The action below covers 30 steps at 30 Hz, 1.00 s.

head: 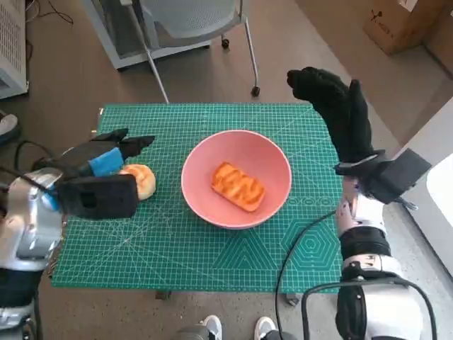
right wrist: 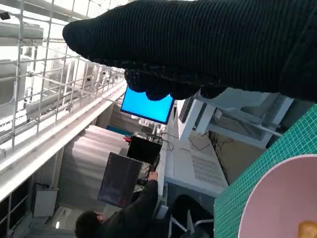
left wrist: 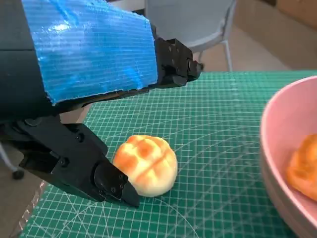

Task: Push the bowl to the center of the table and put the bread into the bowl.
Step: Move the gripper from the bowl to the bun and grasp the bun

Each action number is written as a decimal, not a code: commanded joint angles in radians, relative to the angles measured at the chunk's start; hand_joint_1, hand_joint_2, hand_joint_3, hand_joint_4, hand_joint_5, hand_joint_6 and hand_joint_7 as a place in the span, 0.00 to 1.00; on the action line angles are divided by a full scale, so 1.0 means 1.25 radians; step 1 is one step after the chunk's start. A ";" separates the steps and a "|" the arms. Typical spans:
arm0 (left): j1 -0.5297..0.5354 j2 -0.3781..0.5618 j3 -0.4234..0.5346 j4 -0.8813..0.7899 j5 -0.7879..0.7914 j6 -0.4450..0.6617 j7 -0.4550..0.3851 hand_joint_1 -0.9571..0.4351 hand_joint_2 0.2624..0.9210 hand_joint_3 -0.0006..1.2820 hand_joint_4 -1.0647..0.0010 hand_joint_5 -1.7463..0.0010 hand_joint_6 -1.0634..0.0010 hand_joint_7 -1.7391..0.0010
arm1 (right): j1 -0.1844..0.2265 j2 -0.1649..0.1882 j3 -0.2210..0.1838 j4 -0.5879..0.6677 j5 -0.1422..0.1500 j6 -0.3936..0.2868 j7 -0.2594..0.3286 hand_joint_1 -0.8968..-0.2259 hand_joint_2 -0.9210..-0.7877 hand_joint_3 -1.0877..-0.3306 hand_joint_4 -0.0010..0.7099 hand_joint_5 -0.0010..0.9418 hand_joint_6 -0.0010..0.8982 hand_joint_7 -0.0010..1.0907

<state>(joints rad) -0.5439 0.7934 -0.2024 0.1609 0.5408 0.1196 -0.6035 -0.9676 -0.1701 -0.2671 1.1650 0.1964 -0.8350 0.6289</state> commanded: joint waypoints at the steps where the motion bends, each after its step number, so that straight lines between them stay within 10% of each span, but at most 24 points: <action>1: -0.041 -0.031 -0.032 0.073 0.024 -0.001 0.021 0.67 0.68 0.01 0.97 0.99 0.78 0.99 | 0.007 -0.011 0.001 0.008 -0.001 0.005 -0.005 0.39 0.00 0.60 0.28 0.00 0.38 0.00; 17: -0.133 -0.094 -0.102 0.304 0.079 0.008 0.080 0.71 0.77 0.03 0.78 0.99 0.64 0.98 | 0.011 -0.015 0.002 0.001 -0.002 -0.005 -0.016 0.41 0.00 0.59 0.27 0.00 0.37 0.00; 30: -0.159 -0.123 -0.146 0.407 0.111 -0.008 0.135 0.71 0.94 0.03 0.28 0.91 0.33 0.94 | 0.011 -0.008 0.001 0.002 0.004 -0.005 -0.010 0.40 0.00 0.59 0.26 0.00 0.36 0.00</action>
<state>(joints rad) -0.7242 0.6505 -0.3655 0.6326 0.6614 0.1219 -0.4512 -0.9677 -0.1847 -0.2676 1.1593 0.1956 -0.8472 0.6141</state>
